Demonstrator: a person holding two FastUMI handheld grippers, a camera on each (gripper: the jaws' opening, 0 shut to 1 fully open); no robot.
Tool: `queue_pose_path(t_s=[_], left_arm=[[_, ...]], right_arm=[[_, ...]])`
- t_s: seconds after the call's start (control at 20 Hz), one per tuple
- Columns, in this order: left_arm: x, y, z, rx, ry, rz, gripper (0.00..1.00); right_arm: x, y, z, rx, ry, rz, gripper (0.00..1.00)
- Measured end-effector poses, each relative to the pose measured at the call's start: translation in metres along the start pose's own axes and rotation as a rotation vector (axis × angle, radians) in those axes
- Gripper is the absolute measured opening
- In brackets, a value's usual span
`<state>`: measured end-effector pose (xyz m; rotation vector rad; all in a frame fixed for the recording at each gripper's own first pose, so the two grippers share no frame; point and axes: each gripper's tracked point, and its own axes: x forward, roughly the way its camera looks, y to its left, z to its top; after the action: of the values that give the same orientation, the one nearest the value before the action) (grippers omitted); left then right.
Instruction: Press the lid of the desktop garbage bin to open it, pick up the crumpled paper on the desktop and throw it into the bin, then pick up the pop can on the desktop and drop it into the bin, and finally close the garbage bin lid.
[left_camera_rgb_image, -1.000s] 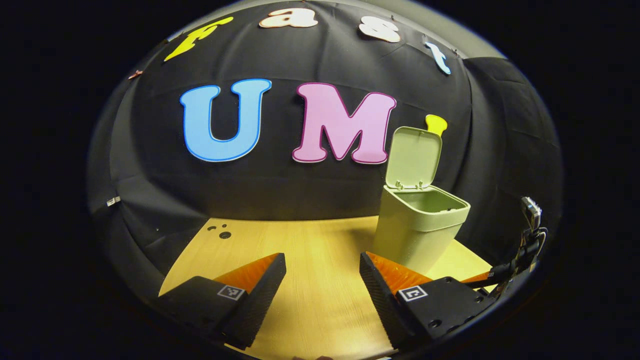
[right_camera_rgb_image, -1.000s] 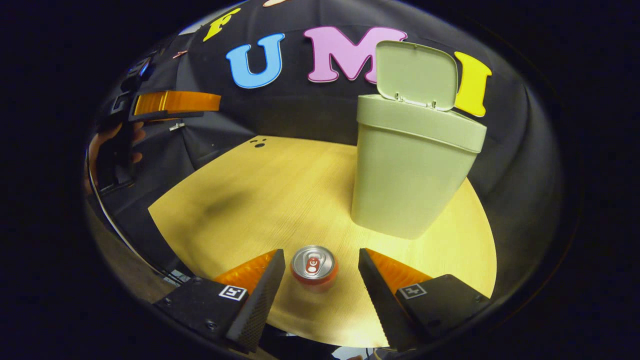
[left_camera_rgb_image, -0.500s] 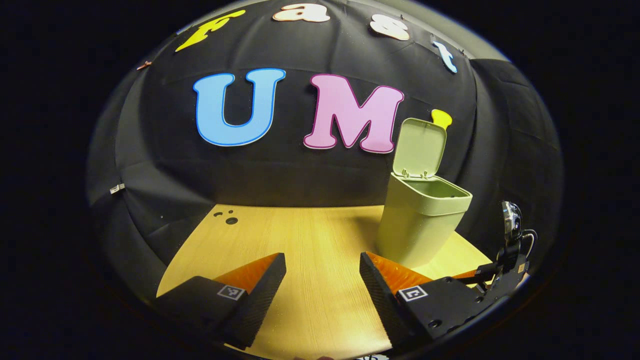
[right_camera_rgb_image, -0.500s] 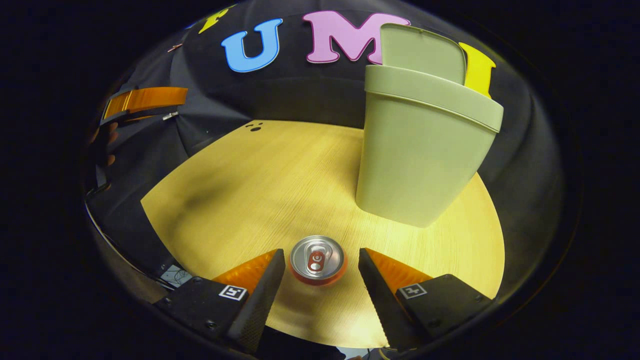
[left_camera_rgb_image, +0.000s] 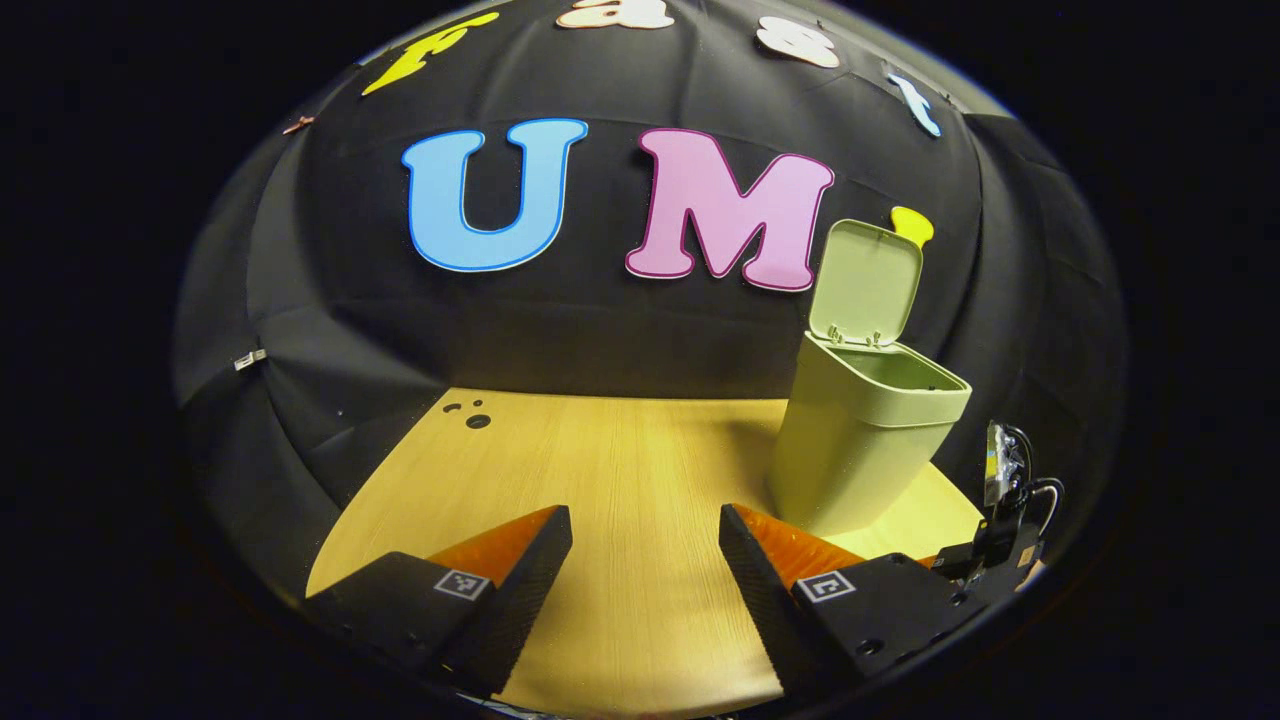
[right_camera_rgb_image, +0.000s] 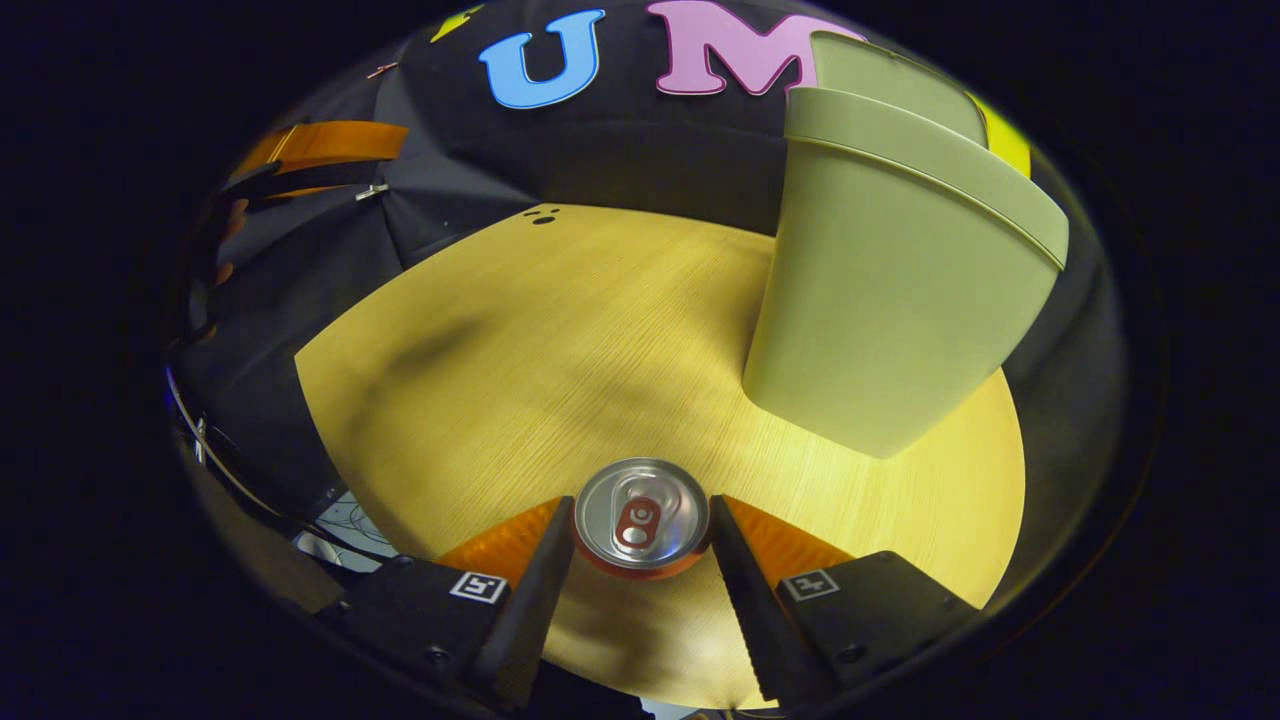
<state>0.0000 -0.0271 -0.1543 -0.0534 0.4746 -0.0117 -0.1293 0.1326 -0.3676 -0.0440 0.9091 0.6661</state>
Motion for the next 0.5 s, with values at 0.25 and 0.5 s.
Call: queue_pose_path(t_s=[0.25, 0.5], left_arm=[[0.002, -0.006, 0.006, 0.011, -0.006, 0.025, 0.95], [0.005, -0.014, 0.007, 0.002, -0.005, 0.024, 0.95]], right_arm=[[-0.028, -0.015, 0.030, -0.007, -0.082, 0.003, 0.84], [-0.065, -0.027, 0.090, 0.008, -0.213, 0.017, 0.83]])
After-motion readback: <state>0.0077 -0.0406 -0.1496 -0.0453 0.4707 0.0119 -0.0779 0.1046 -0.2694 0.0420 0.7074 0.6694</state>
